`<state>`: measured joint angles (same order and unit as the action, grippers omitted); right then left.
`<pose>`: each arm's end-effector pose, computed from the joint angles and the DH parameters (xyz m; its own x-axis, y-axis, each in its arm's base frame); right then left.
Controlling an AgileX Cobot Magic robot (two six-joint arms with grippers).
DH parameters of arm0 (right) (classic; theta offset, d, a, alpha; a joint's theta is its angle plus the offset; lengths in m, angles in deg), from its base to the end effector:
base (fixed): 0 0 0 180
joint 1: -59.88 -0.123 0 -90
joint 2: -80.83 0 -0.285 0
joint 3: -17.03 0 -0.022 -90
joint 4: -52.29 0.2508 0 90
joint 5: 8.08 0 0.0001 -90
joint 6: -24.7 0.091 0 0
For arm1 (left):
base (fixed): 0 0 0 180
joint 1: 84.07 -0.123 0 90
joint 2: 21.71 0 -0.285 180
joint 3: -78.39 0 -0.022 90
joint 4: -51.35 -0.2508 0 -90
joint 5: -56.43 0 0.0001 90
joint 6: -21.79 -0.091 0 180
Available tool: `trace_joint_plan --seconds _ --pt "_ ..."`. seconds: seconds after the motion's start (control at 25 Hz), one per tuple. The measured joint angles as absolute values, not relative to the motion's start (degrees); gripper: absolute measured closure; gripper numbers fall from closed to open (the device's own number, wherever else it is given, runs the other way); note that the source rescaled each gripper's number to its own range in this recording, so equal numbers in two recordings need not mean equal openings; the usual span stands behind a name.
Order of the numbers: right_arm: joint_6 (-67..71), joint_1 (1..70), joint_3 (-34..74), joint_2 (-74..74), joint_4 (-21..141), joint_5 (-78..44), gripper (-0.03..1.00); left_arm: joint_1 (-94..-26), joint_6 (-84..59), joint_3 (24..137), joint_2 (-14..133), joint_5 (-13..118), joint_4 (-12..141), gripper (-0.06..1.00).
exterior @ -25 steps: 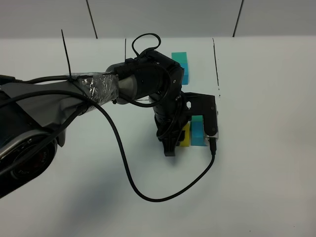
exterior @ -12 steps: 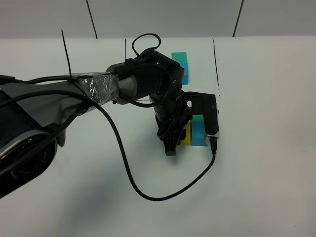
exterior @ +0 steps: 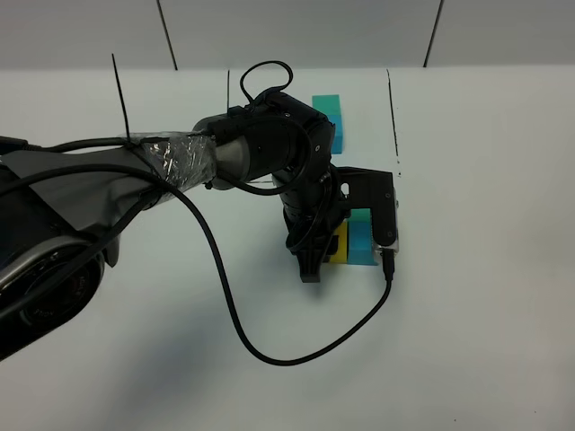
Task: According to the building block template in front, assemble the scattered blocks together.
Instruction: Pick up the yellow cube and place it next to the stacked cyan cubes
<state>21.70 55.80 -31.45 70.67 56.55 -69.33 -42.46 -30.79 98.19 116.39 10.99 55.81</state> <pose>0.0005 0.0060 0.2773 -0.4939 -0.0518 -0.8680 -0.1355 0.9906 0.0180 0.3472 -0.3151 0.1266 0.0462 0.9736 -0.2234 0.9838 -0.0055 0.1793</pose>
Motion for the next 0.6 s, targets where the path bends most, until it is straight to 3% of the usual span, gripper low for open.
trace_joint_plan --seconds 0.6 --pt "21.7 55.8 -31.45 70.67 56.55 -69.33 0.27 -42.46 -31.41 98.19 116.46 12.56 55.81 0.94"
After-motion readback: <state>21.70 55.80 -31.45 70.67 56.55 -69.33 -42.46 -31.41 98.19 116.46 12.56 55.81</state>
